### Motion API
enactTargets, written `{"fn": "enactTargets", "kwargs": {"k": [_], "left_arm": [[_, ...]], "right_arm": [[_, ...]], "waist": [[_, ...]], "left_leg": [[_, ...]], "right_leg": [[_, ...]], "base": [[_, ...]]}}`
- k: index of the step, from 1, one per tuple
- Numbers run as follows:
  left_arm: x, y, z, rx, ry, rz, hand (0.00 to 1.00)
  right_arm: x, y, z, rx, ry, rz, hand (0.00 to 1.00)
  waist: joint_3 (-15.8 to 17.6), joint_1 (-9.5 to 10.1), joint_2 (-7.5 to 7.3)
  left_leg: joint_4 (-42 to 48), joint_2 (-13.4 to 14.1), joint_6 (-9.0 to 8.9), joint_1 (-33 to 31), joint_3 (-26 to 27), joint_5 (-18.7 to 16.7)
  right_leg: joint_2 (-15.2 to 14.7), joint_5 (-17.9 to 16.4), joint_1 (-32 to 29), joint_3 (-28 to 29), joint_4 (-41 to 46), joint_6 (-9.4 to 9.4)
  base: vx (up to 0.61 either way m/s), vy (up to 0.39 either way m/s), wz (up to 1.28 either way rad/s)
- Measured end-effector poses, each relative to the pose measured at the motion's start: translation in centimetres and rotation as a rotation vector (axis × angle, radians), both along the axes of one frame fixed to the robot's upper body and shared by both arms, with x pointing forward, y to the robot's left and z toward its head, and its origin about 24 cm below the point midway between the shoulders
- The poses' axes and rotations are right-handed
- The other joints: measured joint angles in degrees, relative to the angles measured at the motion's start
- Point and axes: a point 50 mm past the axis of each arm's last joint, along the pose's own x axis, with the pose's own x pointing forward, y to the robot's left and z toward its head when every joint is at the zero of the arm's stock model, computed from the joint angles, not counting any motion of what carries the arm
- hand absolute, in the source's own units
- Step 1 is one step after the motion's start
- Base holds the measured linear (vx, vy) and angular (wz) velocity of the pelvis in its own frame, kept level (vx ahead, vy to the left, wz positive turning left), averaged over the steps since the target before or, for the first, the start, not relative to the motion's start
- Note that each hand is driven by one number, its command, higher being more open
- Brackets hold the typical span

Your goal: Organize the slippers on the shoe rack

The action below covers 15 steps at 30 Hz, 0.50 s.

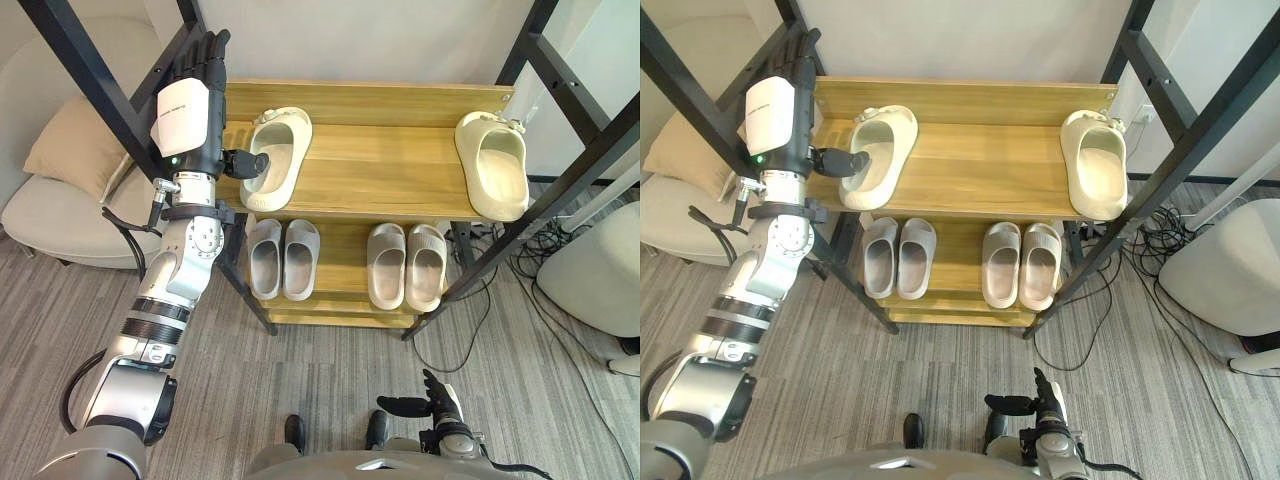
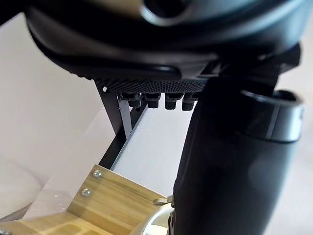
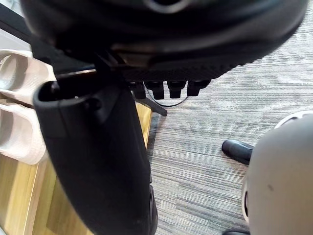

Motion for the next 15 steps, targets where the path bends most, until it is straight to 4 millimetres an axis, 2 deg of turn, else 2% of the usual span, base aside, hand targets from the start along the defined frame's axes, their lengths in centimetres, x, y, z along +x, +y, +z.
{"fn": "enactTargets", "kwargs": {"k": [13, 14, 15], "left_arm": [[1.1, 0.2, 1.7, 0.025, -0.018, 0.023, 1.00], [1.2, 0.0, 1.8, 0.029, -0.019, 0.019, 0.00], [1.3, -0.1, 1.9, 0.032, -0.019, 0.016, 0.00]], "right_arm": [[0.4, 0.0, 0.2, -0.001, -0.021, 0.001, 1.00], [0.4, 0.0, 0.2, -0.001, -0.021, -0.001, 1.00], [0.4, 0.0, 0.2, -0.002, -0.021, -0.001, 1.00]], "waist": [[1.2, -0.35, 0.49], [1.2, -0.35, 0.51], [1.2, -0.35, 0.51]], "left_leg": [[-0.4, -0.1, 0.01, -0.2, 0.5, 0.0], [-0.4, -0.1, 0.01, -0.2, 0.5, 0.0], [-0.4, -0.1, 0.01, -0.2, 0.5, 0.0]], "right_leg": [[-0.1, 0.2, -0.6, 0.4, 0.0, 0.08], [-0.1, 0.2, -0.6, 0.4, 0.0, 0.08], [-0.1, 0.2, -0.6, 0.4, 0.0, 0.08]], "base": [[-0.01, 0.002, -0.01], [0.00, 0.000, 0.00], [0.00, 0.000, 0.00]]}}
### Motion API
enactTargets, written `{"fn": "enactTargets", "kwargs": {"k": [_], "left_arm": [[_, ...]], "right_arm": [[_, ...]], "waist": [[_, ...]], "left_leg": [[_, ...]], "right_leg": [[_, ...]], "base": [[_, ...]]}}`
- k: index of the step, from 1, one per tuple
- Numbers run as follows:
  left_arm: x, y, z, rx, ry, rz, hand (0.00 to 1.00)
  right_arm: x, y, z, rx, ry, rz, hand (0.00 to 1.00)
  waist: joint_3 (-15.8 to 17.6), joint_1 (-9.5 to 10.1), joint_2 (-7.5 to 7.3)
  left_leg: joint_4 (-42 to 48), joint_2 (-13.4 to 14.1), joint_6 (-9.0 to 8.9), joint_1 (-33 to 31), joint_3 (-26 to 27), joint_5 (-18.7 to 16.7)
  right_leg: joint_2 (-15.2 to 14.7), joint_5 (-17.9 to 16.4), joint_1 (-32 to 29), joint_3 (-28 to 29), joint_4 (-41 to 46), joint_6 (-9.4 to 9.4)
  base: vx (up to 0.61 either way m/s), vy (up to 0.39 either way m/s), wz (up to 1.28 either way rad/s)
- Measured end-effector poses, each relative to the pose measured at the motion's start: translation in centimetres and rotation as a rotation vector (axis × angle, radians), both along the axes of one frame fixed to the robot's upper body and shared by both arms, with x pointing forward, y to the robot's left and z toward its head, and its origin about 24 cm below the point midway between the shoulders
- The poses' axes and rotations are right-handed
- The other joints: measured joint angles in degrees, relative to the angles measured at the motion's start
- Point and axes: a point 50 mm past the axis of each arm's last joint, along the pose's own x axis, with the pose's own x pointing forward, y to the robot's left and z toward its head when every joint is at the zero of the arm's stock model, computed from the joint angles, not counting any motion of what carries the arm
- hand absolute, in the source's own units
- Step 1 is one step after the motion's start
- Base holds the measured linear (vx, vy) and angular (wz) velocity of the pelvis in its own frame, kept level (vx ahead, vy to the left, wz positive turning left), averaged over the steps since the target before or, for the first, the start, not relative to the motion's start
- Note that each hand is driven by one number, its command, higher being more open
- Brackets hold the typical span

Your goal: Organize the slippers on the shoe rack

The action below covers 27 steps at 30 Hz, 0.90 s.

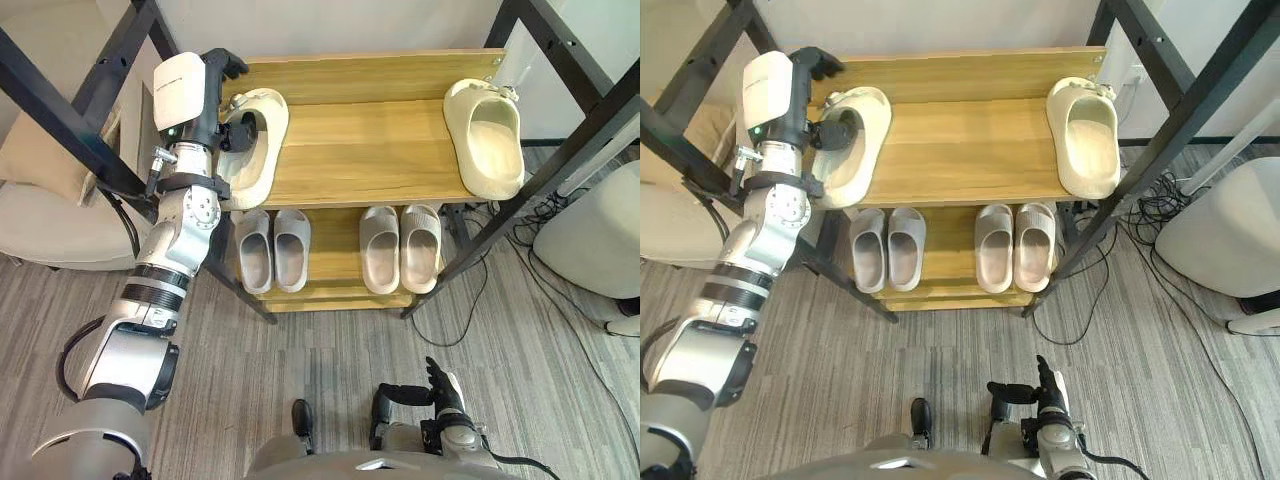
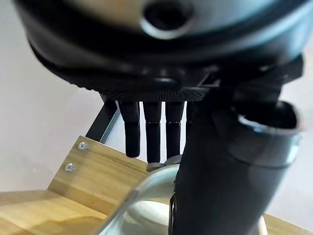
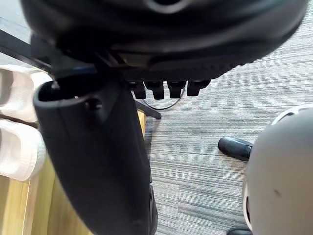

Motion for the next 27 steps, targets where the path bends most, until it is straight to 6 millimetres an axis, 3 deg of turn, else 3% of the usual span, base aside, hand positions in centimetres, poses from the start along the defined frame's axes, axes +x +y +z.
{"fn": "enactTargets", "kwargs": {"k": [7, 19, 23, 25, 27], "left_arm": [[1.6, 0.2, 0.0, -0.030, 0.073, 0.014, 0.00], [1.8, -0.9, -1.0, -0.099, 0.118, -0.033, 0.00], [1.7, -3.4, -1.3, -0.094, 0.118, -0.117, 0.00], [1.4, -6.1, -1.4, -0.126, 0.108, -0.210, 0.00], [1.4, -6.9, -0.9, -0.139, 0.094, -0.242, 0.00]], "right_arm": [[0.5, -0.4, 0.4, 0.003, -0.031, -0.039, 1.00], [0.7, -0.6, 0.4, -0.003, -0.029, -0.037, 1.00], [0.9, -0.9, 0.5, -0.014, -0.031, -0.037, 1.00], [1.2, -1.2, 0.6, -0.021, -0.041, -0.038, 1.00], [1.4, -1.4, 0.8, -0.028, -0.049, -0.039, 1.00]], "waist": [[0.8, -1.72, 1.03], [1.2, -1.90, 1.72], [1.7, -1.89, 2.79], [2.0, -2.45, 3.62], [2.0, -2.78, 4.15]], "left_leg": [[-0.1, -0.4, 0.31, -0.4, 1.5, 0.1], [-0.1, -1.2, 0.77, 0.6, 1.0, 0.3], [-0.1, -1.7, 1.12, 0.5, 0.3, 0.4], [-0.1, -1.8, 1.46, 0.1, 0.8, 0.2], [-0.1, -1.9, 1.60, -0.5, 1.8, 0.1]], "right_leg": [[-0.3, 1.0, -1.0, 1.5, 0.0, -0.14], [-1.1, 1.2, 0.2, 1.2, 0.0, 0.27], [-1.7, 1.3, 0.3, 0.4, -0.1, 0.44], [-2.2, 1.6, -0.2, 1.3, 0.0, 0.83], [-2.3, 1.8, -1.2, 2.3, 0.0, 1.14]], "base": [[-0.07, 0.017, -0.12], [-0.02, 0.006, 0.02], [-0.04, 0.025, 0.10], [-0.03, 0.036, -0.06], [-0.02, 0.036, -0.21]]}}
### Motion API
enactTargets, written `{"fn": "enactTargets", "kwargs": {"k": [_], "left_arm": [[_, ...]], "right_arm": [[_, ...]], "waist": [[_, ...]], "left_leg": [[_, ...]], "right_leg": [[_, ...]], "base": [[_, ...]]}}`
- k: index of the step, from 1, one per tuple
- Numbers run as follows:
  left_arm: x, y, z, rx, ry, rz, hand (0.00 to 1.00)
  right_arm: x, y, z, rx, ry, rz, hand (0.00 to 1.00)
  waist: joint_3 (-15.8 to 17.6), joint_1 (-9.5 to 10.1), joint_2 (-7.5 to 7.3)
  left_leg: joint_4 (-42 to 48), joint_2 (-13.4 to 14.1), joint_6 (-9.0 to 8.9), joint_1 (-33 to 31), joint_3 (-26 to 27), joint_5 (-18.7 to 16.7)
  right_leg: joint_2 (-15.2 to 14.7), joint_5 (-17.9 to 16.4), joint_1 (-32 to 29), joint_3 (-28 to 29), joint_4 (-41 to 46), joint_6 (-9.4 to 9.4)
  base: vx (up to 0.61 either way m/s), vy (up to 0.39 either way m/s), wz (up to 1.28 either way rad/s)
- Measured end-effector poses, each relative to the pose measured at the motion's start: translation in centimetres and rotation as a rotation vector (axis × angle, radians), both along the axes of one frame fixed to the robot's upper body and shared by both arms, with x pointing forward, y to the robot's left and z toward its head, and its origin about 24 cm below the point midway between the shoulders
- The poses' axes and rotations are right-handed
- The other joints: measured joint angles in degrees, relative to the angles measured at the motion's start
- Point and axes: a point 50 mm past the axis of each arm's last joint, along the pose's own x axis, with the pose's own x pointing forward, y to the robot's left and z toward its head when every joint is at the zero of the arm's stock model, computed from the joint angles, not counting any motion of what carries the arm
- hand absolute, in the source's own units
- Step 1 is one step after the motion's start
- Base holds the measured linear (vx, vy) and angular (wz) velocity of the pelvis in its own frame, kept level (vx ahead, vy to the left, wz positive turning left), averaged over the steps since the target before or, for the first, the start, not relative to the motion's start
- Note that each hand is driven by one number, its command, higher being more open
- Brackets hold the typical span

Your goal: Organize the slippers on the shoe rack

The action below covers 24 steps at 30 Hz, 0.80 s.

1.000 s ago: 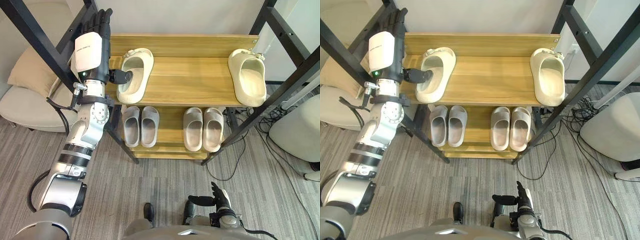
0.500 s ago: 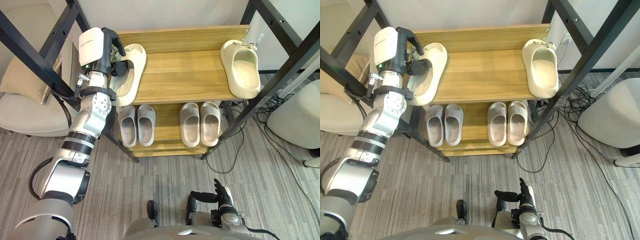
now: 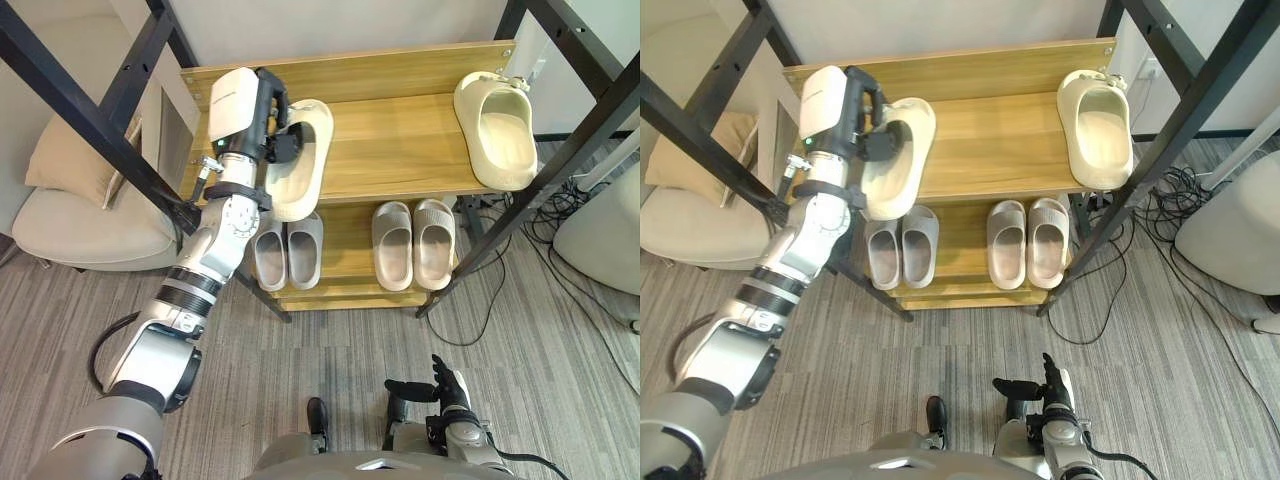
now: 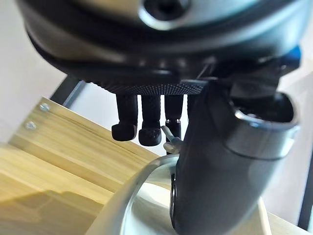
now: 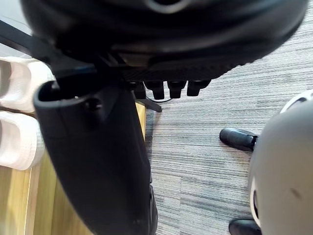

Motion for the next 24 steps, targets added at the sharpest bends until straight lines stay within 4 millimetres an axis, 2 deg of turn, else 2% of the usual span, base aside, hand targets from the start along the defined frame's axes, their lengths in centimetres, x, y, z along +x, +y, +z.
{"fn": "enactTargets", "kwargs": {"k": [4, 9, 16, 17, 24], "left_arm": [[0.1, -1.0, 1.2, -0.014, -0.027, -0.031, 0.00], [0.1, -3.4, 2.3, -0.028, -0.048, -0.107, 0.00], [0.6, -4.1, 3.1, -0.047, -0.047, -0.119, 0.00], [0.7, -4.1, 3.1, -0.046, -0.046, -0.117, 1.00], [1.4, -4.0, 4.2, -0.061, -0.045, -0.104, 1.00]], "right_arm": [[0.4, -0.2, 0.2, 0.002, -0.014, -0.026, 1.00], [0.5, -0.5, 0.3, 0.010, -0.027, -0.077, 1.00], [0.6, -0.7, 0.5, 0.010, -0.044, -0.082, 1.00], [0.6, -0.7, 0.5, 0.010, -0.044, -0.082, 1.00], [0.8, -0.7, 0.6, 0.010, -0.057, -0.083, 1.00]], "waist": [[0.1, -1.24, 0.54], [0.4, -2.26, 1.02], [0.5, -2.79, 1.34], [0.5, -2.82, 1.35], [0.6, -3.30, 1.43]], "left_leg": [[0.0, -0.2, 0.18, -1.2, 1.1, 0.0], [0.0, -0.5, 0.57, -1.2, 2.0, -0.3], [0.0, -0.6, 0.95, -1.3, 3.1, -0.7], [0.0, -0.7, 0.96, -1.3, 3.2, -0.8], [0.0, -0.9, 1.00, -2.5, 3.4, -0.8]], "right_leg": [[-0.2, 0.4, -1.7, 1.1, 0.1, 0.32], [-0.4, 0.6, -2.4, 2.6, 0.2, 0.48], [-0.4, 0.9, -3.1, 4.0, 0.2, 0.65], [-0.5, 0.9, -3.2, 4.0, 0.2, 0.66], [-0.6, 1.1, -4.6, 4.5, 0.2, 0.73]], "base": [[-0.01, 0.033, -0.17], [0.00, 0.036, -0.14], [-0.02, 0.025, -0.09], [-0.04, 0.037, -0.05], [0.00, 0.004, -0.01]]}}
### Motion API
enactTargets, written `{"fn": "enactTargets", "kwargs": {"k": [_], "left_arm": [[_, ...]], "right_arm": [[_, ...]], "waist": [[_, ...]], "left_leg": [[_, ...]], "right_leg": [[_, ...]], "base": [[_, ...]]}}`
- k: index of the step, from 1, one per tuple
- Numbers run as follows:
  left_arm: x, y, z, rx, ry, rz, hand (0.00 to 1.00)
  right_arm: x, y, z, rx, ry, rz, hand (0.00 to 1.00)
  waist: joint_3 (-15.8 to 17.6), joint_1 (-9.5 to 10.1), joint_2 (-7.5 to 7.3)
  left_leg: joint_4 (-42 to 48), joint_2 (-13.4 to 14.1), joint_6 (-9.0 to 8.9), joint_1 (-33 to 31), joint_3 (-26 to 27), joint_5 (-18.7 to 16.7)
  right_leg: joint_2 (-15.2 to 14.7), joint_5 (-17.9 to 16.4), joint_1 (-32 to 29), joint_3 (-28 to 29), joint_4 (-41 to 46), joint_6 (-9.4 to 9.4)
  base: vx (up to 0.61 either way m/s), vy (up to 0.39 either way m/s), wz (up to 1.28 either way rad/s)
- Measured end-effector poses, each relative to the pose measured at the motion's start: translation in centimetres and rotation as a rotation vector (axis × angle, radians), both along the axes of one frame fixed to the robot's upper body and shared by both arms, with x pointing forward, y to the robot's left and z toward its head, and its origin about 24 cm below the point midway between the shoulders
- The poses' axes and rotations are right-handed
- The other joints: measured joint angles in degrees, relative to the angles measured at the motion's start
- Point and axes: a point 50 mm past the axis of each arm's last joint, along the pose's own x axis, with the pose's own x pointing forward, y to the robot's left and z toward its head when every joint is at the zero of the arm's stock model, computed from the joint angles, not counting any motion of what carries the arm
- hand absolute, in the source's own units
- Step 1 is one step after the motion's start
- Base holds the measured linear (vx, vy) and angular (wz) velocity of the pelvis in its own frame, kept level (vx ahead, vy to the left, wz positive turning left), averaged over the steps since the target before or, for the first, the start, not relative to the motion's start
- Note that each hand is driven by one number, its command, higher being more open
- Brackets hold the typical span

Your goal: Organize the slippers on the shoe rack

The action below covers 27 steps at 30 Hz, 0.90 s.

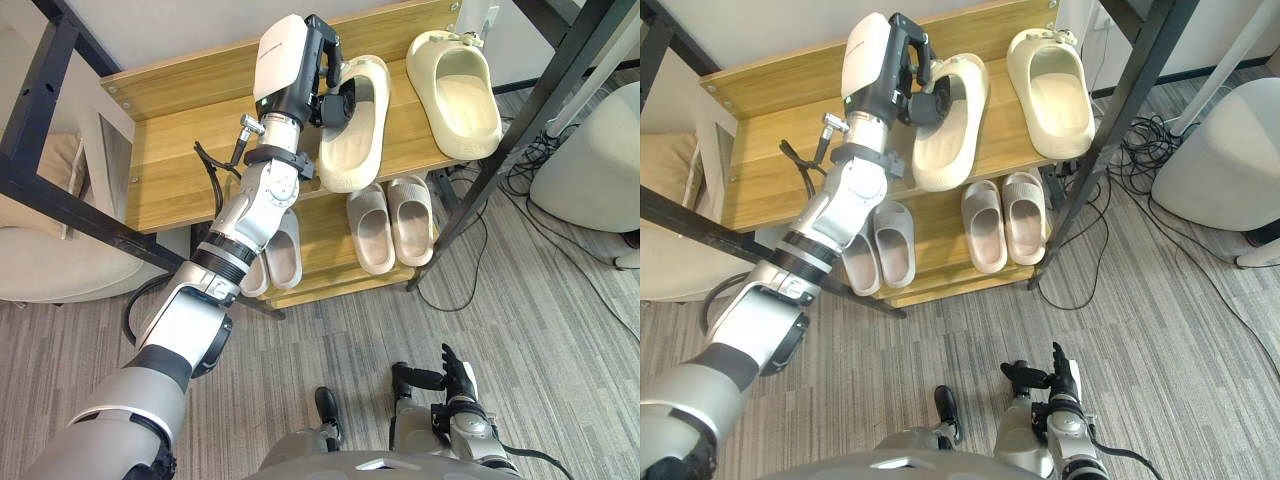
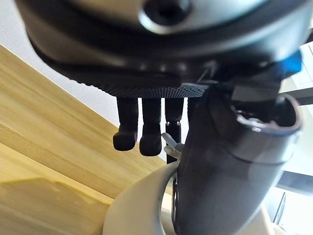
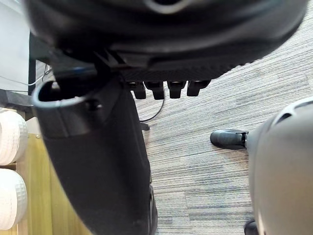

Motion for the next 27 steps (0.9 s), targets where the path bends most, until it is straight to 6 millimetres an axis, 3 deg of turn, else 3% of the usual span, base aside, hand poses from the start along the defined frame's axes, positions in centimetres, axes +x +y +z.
{"fn": "enactTargets", "kwargs": {"k": [20, 27], "left_arm": [[-0.1, -0.3, 0.1, -0.248, 0.076, -0.112, 1.00], [-1.4, -1.0, -0.2, -0.359, 0.079, -0.213, 1.00]], "right_arm": [[0.1, 0.0, 0.0, 0.000, -0.005, -0.001, 1.00], [0.0, -0.1, 0.0, -0.001, 0.003, -0.001, 1.00]], "waist": [[0.3, 0.03, 0.00], [0.5, 0.47, 0.05]], "left_leg": [[0.0, -0.8, 0.56, 0.2, -0.4, 0.0], [0.0, -0.8, 0.72, 1.2, -1.0, 0.0]], "right_leg": [[-0.8, 0.2, 0.5, -0.4, 0.0, 0.33], [-0.9, 0.2, 1.9, -1.0, 0.0, 0.36]], "base": [[0.00, 0.005, 0.01], [0.00, 0.004, 0.03]]}}
